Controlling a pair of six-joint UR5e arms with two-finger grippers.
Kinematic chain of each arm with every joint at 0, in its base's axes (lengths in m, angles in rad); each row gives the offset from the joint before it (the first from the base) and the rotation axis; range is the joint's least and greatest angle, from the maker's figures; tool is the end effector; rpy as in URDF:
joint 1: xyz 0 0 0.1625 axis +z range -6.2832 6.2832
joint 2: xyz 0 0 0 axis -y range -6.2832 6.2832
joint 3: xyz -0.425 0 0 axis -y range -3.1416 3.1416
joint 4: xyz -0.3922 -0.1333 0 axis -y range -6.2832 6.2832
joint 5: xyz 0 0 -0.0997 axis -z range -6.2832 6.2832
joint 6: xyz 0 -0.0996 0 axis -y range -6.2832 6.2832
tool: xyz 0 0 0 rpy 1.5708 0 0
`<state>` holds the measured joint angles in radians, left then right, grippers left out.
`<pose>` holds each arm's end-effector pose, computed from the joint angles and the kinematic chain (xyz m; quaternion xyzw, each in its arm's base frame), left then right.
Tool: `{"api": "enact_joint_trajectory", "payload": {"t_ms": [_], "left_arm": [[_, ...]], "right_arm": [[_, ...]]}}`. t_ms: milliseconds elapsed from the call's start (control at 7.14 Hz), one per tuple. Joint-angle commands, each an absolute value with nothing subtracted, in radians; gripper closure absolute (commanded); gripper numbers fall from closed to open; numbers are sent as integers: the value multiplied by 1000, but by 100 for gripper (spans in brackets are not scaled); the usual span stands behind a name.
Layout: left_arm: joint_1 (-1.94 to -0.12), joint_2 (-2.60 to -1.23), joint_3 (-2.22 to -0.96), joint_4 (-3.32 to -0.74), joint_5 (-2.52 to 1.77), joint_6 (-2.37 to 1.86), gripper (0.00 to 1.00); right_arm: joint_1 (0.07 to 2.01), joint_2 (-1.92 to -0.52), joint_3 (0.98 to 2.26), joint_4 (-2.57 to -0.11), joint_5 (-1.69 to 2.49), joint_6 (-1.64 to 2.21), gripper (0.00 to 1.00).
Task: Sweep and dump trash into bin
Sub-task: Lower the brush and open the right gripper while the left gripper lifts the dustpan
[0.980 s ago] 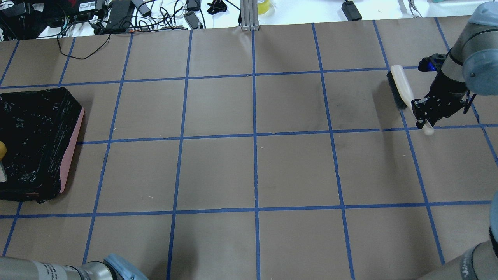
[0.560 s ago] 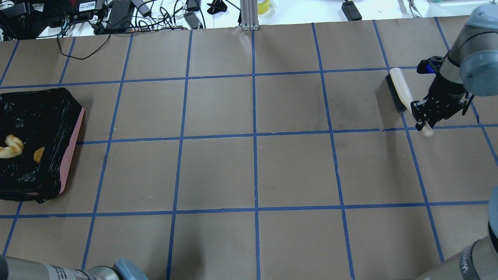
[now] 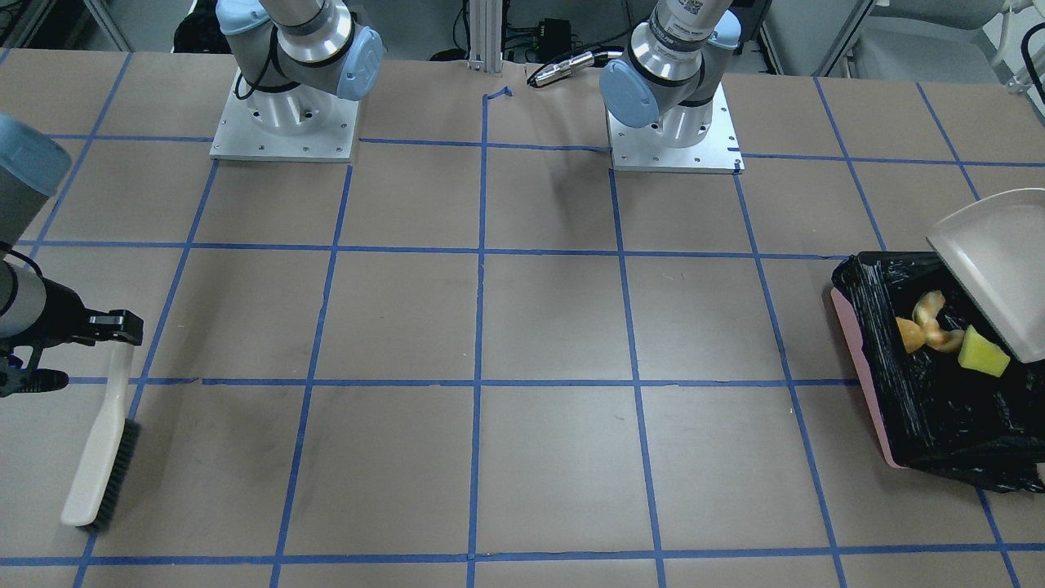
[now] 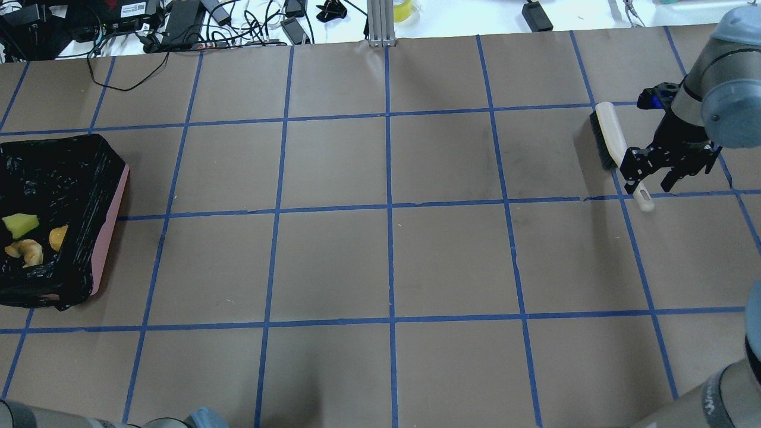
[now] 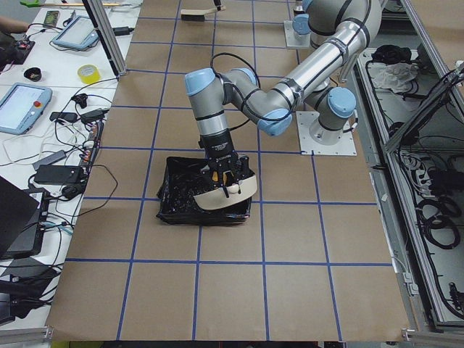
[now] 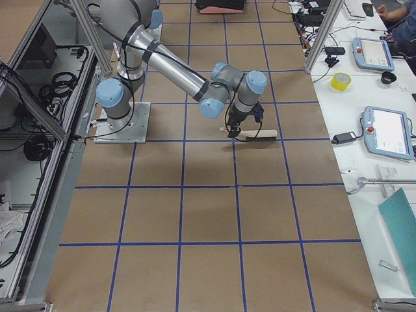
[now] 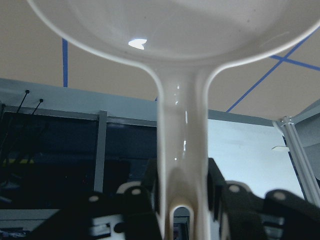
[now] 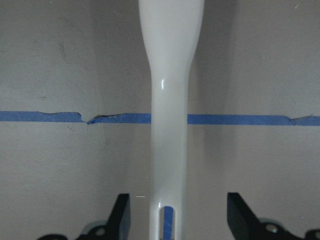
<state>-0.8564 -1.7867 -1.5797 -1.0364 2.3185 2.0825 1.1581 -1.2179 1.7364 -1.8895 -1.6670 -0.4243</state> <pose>0.3374 -0.4891 0.4510 0.5376 0.7484 0.3309 0.2033 -0.1135 -0.5677 0.2500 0.0106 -0.9938 -0.1105 0.0032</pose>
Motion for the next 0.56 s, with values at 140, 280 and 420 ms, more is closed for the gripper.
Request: {"api": "enact_joint_trajectory", "payload": {"t_ms": [140,280,420], "left_arm": [[-859,-1780,-1559,-996,2312,2173,100],[-853,-1773,-1524,-1012,2222,2210,100],[-853,-1757,-1513,-1082,2075,2229,100]], "right_arm": [[1161,-1256,1723,-1878,-1667,-420,0],[1169,-1320,1723,-1868,-1667,-420,0],[1175,-1412,1720,-1805,-1664,-420,0]]}}
